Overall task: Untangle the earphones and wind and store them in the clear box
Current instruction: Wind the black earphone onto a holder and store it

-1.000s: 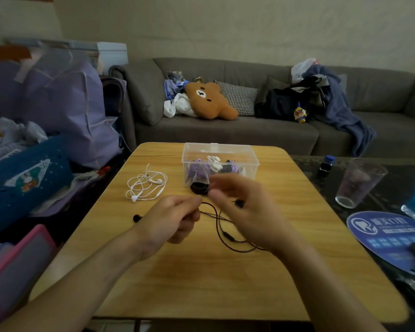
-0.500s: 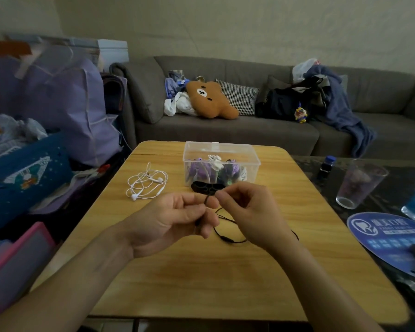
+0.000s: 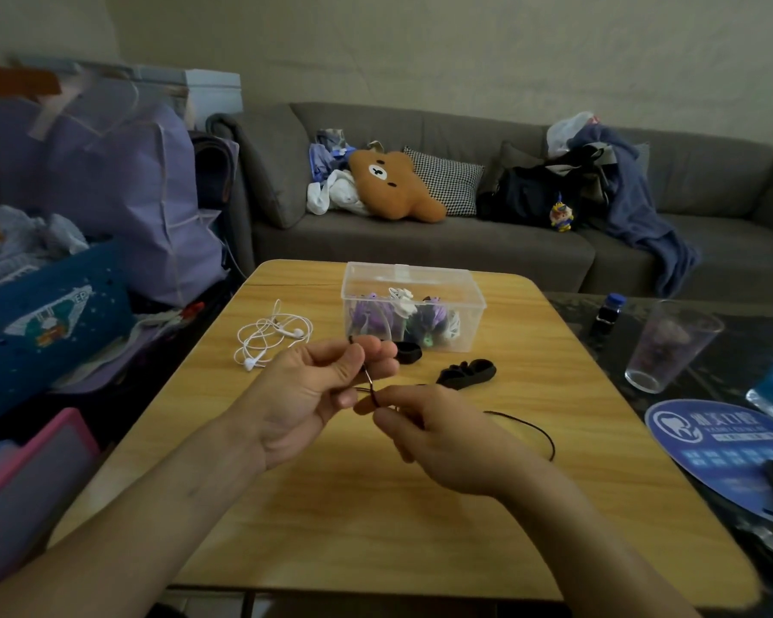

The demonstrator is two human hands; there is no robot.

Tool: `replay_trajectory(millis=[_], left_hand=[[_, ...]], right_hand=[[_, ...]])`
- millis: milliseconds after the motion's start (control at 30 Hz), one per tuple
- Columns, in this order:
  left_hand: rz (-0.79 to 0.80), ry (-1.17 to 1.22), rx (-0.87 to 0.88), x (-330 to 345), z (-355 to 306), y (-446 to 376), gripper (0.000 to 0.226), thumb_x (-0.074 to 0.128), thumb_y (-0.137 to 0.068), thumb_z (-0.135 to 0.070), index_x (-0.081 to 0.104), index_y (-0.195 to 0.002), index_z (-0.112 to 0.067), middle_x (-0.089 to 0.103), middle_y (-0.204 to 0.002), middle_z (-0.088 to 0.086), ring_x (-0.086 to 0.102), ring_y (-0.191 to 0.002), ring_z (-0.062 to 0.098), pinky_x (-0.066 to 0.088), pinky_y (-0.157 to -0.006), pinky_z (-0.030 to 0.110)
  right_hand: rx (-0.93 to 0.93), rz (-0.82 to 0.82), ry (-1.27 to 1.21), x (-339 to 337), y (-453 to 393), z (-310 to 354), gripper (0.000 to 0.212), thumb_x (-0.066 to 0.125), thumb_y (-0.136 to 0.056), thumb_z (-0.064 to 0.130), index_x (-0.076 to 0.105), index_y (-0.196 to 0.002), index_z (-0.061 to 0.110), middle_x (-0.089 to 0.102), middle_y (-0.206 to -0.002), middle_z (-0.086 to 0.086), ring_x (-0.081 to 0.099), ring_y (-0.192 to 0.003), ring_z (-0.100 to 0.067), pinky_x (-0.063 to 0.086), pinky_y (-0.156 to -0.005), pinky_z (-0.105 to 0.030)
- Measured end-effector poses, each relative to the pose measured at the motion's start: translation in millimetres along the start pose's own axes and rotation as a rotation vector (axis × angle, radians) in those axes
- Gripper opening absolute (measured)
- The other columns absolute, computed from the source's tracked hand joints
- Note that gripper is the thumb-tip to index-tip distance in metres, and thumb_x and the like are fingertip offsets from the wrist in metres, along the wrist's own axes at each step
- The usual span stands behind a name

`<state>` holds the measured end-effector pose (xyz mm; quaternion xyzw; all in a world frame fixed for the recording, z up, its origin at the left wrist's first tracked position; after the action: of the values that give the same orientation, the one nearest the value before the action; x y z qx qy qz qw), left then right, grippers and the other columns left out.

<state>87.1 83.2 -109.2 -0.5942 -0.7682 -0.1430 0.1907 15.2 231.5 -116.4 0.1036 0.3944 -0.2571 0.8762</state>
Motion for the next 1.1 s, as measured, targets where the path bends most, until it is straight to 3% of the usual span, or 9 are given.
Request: replay_trajectory(millis=[133, 233, 333, 400, 567, 667, 767, 933, 1100], left_hand=[[-0.059, -0.442, 0.219, 1.2, -0.5, 1.3, 0.012, 0.056, -0.093, 0.000, 0.067, -0.099, 0.000, 0.076, -0.101, 0.010, 0.075, -0.090, 0.020, 0.041, -0.045, 0.016], [-0.110, -0.786, 0.391, -1.0, -1.7, 0.6, 0.022, 0.055, -0.097, 0.002, 0.070, -0.104, -0.012, 0.077, -0.093, -0.002, 0.071, -0.075, 0.009, 0.049, -0.060, 0.012], [0.083, -0.997, 0.397, -4.0, -1.7, -0.3, 0.024, 0.057, -0.097, 0.001, 0.074, -0.101, -0.016, 0.074, -0.086, -0.005, 0.069, -0.082, 0.010, 0.054, -0.076, 0.025], [0.231, -1.085, 0.304, -4.1, 2.6, 2.7, 0.023, 0.053, -0.099, -0.002, 0.072, -0.092, -0.013, 0.069, -0.078, -0.002, 0.064, -0.074, 0.012, 0.052, -0.071, 0.032], [0.311, -0.792, 0.046, 0.7, 8.9, 9.3, 0.026, 0.039, -0.104, -0.008, 0.065, -0.104, -0.005, 0.057, -0.073, 0.003, 0.046, -0.064, 0.010, 0.038, -0.063, 0.019], [0.396, -0.614, -0.041, 2.4, 6.2, 11.2, 0.028, 0.042, -0.094, -0.015, 0.064, -0.103, -0.001, 0.051, -0.070, 0.000, 0.040, -0.061, 0.011, 0.033, -0.059, 0.022], [0.459, -0.379, -0.158, 3.4, 2.2, 14.3, 0.023, 0.044, -0.091, -0.014, 0.063, -0.095, -0.003, 0.046, -0.066, 0.002, 0.036, -0.057, 0.012, 0.028, -0.056, 0.024], [0.442, 0.006, -0.145, 7.0, -3.5, 13.7, 0.022, 0.050, -0.087, -0.010, 0.069, -0.096, -0.003, 0.058, -0.075, 0.009, 0.049, -0.060, 0.017, 0.036, -0.055, 0.027], [0.177, 0.055, -0.021, 8.6, -6.4, 10.9, 0.030, 0.058, -0.084, -0.004, 0.069, -0.112, 0.000, 0.072, -0.114, 0.018, 0.072, -0.098, 0.023, 0.038, -0.050, 0.020]], right_hand=[[-0.052, 0.018, 0.143, 9.4, -0.3, 8.9, 0.027, 0.051, -0.103, 0.039, 0.068, -0.121, 0.028, 0.052, -0.063, 0.014, 0.050, -0.056, 0.002, 0.033, -0.057, -0.018], [-0.159, -0.074, 0.091, 6.6, 4.0, 19.3, 0.021, 0.057, -0.100, 0.039, 0.074, -0.102, 0.025, 0.052, -0.058, 0.012, 0.050, -0.054, -0.002, 0.035, -0.054, -0.018], [-0.249, -0.250, 0.051, -7.3, 8.0, 22.1, 0.017, 0.063, -0.097, 0.035, 0.073, -0.087, 0.025, 0.053, -0.055, 0.010, 0.050, -0.052, -0.010, 0.037, -0.051, -0.018], [-0.281, -0.365, 0.109, -17.5, 10.6, 19.9, 0.014, 0.071, -0.090, 0.037, 0.074, -0.085, 0.025, 0.050, -0.055, 0.014, 0.051, -0.055, -0.010, 0.039, -0.050, -0.018], [-0.357, -0.579, 0.084, -34.6, 13.9, 6.0, 0.020, 0.081, -0.077, 0.039, 0.075, -0.081, 0.021, 0.058, -0.067, 0.010, 0.052, -0.059, -0.014, 0.043, -0.051, -0.020], [-0.368, -0.636, 0.031, -38.9, 13.8, 1.5, 0.029, 0.076, -0.077, 0.047, 0.076, -0.082, 0.019, 0.063, -0.072, 0.004, 0.056, -0.061, -0.017, 0.047, -0.053, -0.029], [-0.336, -0.645, -0.002, -37.9, 12.9, 2.0, 0.032, 0.070, -0.078, 0.051, 0.077, -0.082, 0.020, 0.064, -0.074, 0.008, 0.059, -0.064, -0.014, 0.048, -0.055, -0.023], [-0.196, -0.458, 0.013, -23.6, 7.0, -0.8, 0.029, 0.060, -0.093, 0.045, 0.072, -0.078, 0.023, 0.054, -0.059, 0.014, 0.051, -0.056, -0.007, 0.036, -0.051, -0.015], [-0.131, -0.279, 0.050, -5.3, 3.7, 3.2, 0.029, 0.058, -0.100, 0.036, 0.071, -0.080, 0.019, 0.056, -0.056, 0.014, 0.051, -0.053, -0.007, 0.036, -0.051, -0.018]])
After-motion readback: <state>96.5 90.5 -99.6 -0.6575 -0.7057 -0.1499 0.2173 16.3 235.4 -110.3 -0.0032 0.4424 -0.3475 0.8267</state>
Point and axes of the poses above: each hand's wrist, its own y-axis away from the middle knuckle, its own x-axis out of the palm, z = x × y, the point moved 2 cm from there along -y, towards the middle knuckle
